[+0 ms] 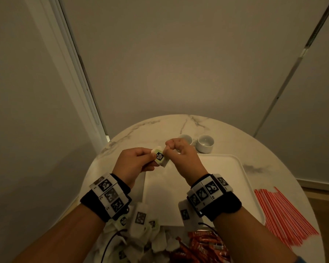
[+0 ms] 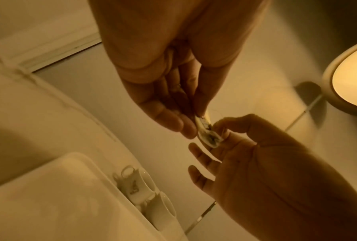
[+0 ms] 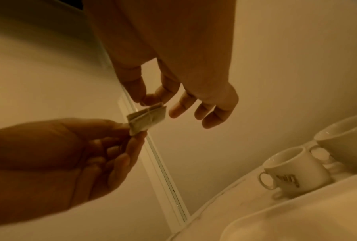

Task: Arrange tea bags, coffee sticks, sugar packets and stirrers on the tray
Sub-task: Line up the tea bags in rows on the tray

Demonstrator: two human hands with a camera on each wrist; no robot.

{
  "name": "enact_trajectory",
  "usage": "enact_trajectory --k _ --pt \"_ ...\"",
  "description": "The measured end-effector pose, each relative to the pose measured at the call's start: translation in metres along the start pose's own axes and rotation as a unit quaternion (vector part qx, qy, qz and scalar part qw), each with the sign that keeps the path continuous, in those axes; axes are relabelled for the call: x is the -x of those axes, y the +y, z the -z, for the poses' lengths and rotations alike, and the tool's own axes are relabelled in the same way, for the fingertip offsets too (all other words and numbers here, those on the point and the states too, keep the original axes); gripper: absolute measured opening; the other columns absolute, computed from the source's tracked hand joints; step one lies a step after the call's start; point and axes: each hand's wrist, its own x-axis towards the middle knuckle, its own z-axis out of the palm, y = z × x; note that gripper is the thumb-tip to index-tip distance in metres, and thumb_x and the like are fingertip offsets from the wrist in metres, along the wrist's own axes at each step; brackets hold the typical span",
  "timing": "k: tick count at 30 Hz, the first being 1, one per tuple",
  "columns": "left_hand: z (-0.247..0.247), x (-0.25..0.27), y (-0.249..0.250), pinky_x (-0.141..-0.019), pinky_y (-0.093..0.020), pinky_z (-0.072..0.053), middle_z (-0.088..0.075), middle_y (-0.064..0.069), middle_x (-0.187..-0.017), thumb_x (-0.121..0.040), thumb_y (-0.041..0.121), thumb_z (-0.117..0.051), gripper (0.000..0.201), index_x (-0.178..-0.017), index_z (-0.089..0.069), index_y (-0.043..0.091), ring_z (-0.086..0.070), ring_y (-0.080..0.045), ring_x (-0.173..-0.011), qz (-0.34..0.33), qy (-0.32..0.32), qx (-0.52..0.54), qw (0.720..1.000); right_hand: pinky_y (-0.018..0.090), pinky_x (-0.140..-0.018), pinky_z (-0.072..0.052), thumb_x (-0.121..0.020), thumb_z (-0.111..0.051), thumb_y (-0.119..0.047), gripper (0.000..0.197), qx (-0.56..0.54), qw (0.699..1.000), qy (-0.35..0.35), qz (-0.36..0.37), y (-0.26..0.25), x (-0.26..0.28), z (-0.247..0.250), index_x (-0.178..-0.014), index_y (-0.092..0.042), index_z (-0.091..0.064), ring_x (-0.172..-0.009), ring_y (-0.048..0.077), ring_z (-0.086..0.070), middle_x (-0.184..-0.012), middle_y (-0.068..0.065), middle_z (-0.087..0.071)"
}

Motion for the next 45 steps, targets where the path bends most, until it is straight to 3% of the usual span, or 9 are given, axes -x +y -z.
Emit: enact_trajectory --k 6,11,13,19,25,30,34,38,45 --pt "-0.002 0.0 0.002 -0.062 -0.027 -0.055 -0.072 -0.006 -0.066 -0.086 0.006 -0.066 0.01 -0.079 -0.073 0.008 -0.068 -0.014 -0.063 -0.076 -0.002 -0.124 0.989 0.039 -0.099 -0.043 -0.076 -0.068 -0.031 0.012 0.03 0.999 -0.027 0.014 0.002 0.003 -0.007 -0.065 -0.029 -0.066 -0.116 0.016 -0.049 -0.11 -0.012 -0.055" --pt "-0.002 -0.003 0.002 -0.062 -0.028 -0.055 -0.071 -0.011 -0.069 -0.086 0.006 -0.066 0.007 -0.081 -0.071 0.004 -0.068 -0.019 -0.065 -0.052 0.018 -0.069 0.996 0.017 -0.091 -0.03 -0.082 -0.068 -0.023 0.011 0.19 0.979 -0.028 0.069 0.002 0.011 -0.001 -0.071 -0.02 -0.069 -0.114 0.007 -0.039 -0.112 -0.011 -0.05" --pt "-0.002 -0.004 0.002 -0.063 -0.029 -0.055 -0.072 -0.015 -0.074 -0.086 0.007 -0.066 0.008 -0.084 -0.071 0.002 -0.068 -0.02 -0.066 -0.042 0.013 -0.056 0.997 0.013 -0.084 -0.033 -0.082 -0.067 -0.021 0.012 0.163 0.985 -0.026 0.056 0.001 0.011 0.001 -0.07 -0.02 -0.069 -0.105 0.004 -0.046 -0.107 -0.01 -0.055" --pt "-0.002 -0.009 -0.002 -0.054 -0.025 -0.047 -0.073 -0.01 -0.077 -0.088 0.012 -0.064 0.011 -0.086 -0.074 0.007 -0.067 -0.016 -0.068 -0.027 0.004 -0.057 0.998 0.044 -0.069 -0.052 -0.081 -0.063 -0.002 0.013 0.021 1.0 -0.005 -0.016 0.004 0.004 0.0 -0.08 -0.014 -0.057 -0.067 0.019 -0.055 -0.081 0.021 -0.065" --pt "-0.004 -0.012 -0.005 -0.049 -0.025 -0.045 -0.072 -0.013 -0.077 -0.089 0.007 -0.062 0.013 -0.085 -0.074 0.004 -0.066 -0.018 -0.063 -0.035 0.001 -0.056 0.998 0.016 -0.066 -0.048 -0.084 -0.068 -0.019 0.009 0.069 0.997 0.021 0.039 0.009 0.0 -0.004 -0.086 -0.016 -0.06 -0.073 0.002 -0.058 -0.088 -0.002 -0.064" --pt "-0.003 -0.016 -0.009 -0.051 -0.026 -0.05 -0.072 -0.019 -0.079 -0.091 0.009 -0.061 0.016 -0.089 -0.073 0.0 -0.067 -0.022 -0.065 -0.027 -0.012 -0.034 0.999 0.015 -0.075 -0.042 -0.084 -0.067 -0.021 0.01 0.157 0.985 0.019 0.064 0.015 -0.008 -0.002 -0.077 -0.017 -0.06 -0.086 0.005 -0.053 -0.094 -0.004 -0.057" --pt "0.001 -0.018 -0.013 -0.05 -0.026 -0.051 -0.07 -0.026 -0.083 -0.091 0.006 -0.057 0.018 -0.096 -0.07 -0.006 -0.067 -0.024 -0.064 0.005 -0.016 0.008 1.0 0.028 -0.089 -0.047 -0.084 -0.066 -0.014 0.011 0.056 0.998 -0.035 0.017 0.021 -0.015 0.002 -0.074 -0.015 -0.061 -0.098 0.011 -0.056 -0.106 -0.002 -0.058" --pt "0.006 -0.018 -0.011 -0.05 -0.026 -0.051 -0.068 -0.028 -0.084 -0.092 0.002 -0.053 0.018 -0.094 -0.066 -0.01 -0.066 -0.025 -0.064 0.019 -0.055 0.065 0.996 0.025 -0.075 -0.049 -0.083 -0.063 -0.01 0.008 -0.111 0.988 -0.107 -0.006 0.023 -0.015 0.005 -0.075 -0.006 -0.062 -0.098 0.019 -0.056 -0.111 0.001 -0.056" --pt "0.008 -0.017 -0.007 -0.05 -0.026 -0.052 -0.068 -0.026 -0.081 -0.093 0.0 -0.046 0.022 -0.094 -0.064 -0.013 -0.065 -0.025 -0.063 0.013 -0.105 0.07 0.992 0.024 -0.071 -0.049 -0.079 -0.058 -0.012 0.016 -0.199 0.966 -0.166 -0.017 0.024 -0.016 0.009 -0.087 0.001 -0.059 -0.088 0.013 -0.057 -0.114 0.001 -0.051"
